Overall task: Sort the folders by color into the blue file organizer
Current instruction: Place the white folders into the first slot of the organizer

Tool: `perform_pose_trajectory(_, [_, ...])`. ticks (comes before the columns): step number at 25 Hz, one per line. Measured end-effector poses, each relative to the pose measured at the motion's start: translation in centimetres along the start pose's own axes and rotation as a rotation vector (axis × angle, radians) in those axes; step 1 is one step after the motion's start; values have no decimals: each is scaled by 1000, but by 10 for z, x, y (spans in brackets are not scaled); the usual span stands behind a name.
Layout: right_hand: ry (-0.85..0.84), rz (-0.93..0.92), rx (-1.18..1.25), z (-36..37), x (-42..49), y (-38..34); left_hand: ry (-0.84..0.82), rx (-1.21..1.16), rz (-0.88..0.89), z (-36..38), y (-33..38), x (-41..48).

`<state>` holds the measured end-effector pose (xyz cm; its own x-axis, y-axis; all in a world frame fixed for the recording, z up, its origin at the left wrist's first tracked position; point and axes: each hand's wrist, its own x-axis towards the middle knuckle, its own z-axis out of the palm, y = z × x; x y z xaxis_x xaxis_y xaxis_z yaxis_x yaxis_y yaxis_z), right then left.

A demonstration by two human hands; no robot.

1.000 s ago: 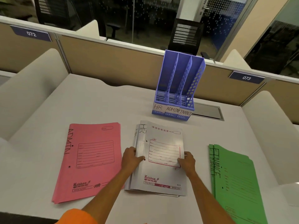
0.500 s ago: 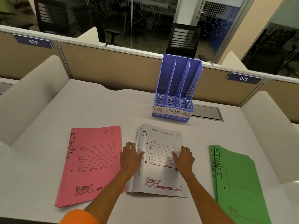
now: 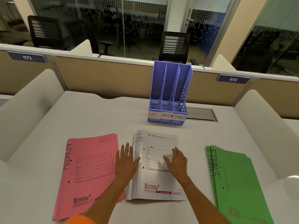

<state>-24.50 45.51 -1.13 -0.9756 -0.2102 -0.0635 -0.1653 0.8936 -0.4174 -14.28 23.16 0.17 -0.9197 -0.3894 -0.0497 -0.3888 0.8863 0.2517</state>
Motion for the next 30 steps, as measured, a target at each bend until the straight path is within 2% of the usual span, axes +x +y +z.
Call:
perform_pose_trajectory(4, [-24,33,32,4,-4,8,-48,-108,-15,-7,15,-3])
perform_pose_trajectory(8, [-57,109,110,4,-9,18,-28,-209,-27,-8,25,0])
perform_pose_trajectory(11, [-103,166,223,7,-14,24,-89,-365,-111,-3,32,3])
perform_pose_trajectory(21, [-112,177,311,5,-12,31,-279,-701,-436,19,31,31])
perform_pose_trajectory(25, [-92,181,339,4,-12,32,-290,-844,-390,-2,51,24])
perform_pose_trajectory(28, [-92,191,371,6,-14,30,-388,-994,-363,-12,68,16])
perform_pose_trajectory(30, [-96,200,401,7,-14,33,-395,-1040,-347,-15,74,16])
